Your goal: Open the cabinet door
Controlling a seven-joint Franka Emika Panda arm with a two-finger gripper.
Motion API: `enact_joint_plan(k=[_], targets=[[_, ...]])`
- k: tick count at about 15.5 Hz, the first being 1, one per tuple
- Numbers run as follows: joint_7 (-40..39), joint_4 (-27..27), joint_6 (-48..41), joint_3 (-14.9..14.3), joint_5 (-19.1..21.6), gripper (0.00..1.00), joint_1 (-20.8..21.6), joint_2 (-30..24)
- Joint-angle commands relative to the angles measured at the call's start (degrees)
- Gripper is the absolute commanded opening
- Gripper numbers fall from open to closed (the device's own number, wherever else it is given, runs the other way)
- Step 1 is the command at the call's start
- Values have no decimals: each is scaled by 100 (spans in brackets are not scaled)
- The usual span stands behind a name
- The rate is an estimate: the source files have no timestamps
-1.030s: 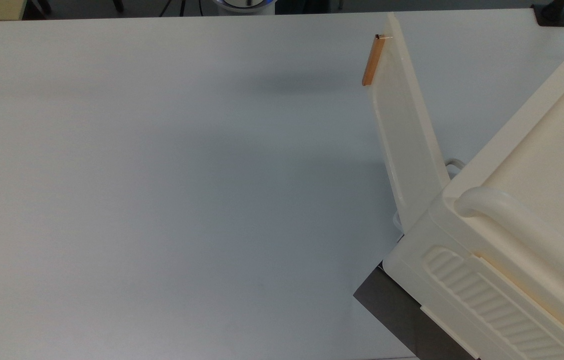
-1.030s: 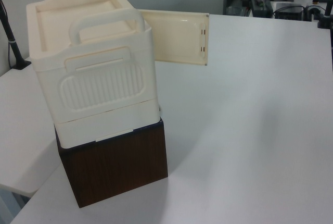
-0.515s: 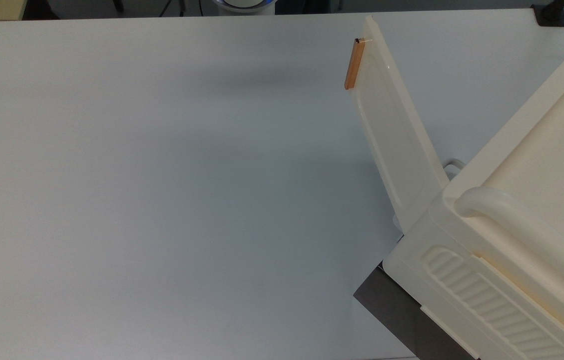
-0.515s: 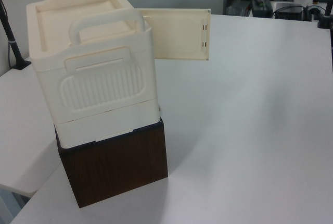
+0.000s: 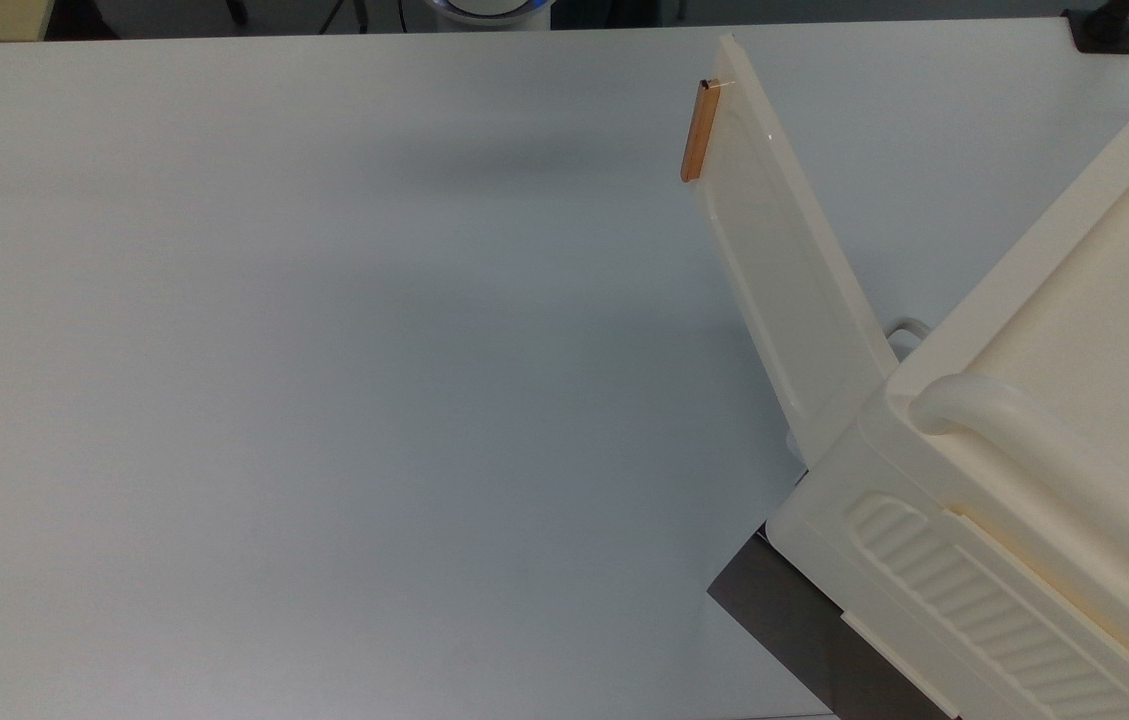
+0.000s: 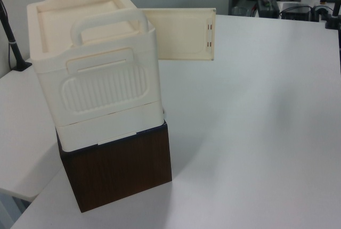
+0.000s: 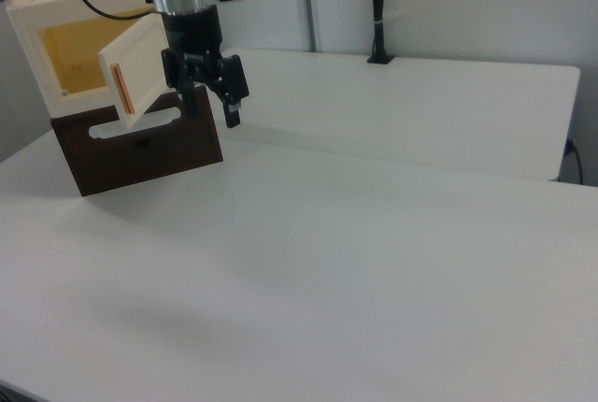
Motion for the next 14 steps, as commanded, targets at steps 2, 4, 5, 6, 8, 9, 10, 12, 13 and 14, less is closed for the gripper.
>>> enact_joint_plan(k=[2,4,5,6,8,9,10,12,13,14], targets=[[-33,-66,140,23,129,100,-187,-102],[2,-74,131,49,129,100,-170,-93],[2,-74,140,49,129,100,-178,-93],[2,-66,149,40,138,100,-196,-93],[2,-66,149,32,138,100,-205,-102],[2,-66,140,23,138,100,-205,-102],[2,-66,149,32,138,100,-205,-102],[2,-66,158,32,138,100,-213,-102],[2,-66,158,23,138,100,-213,-102],[2,-66,158,23,138,100,-213,-102]])
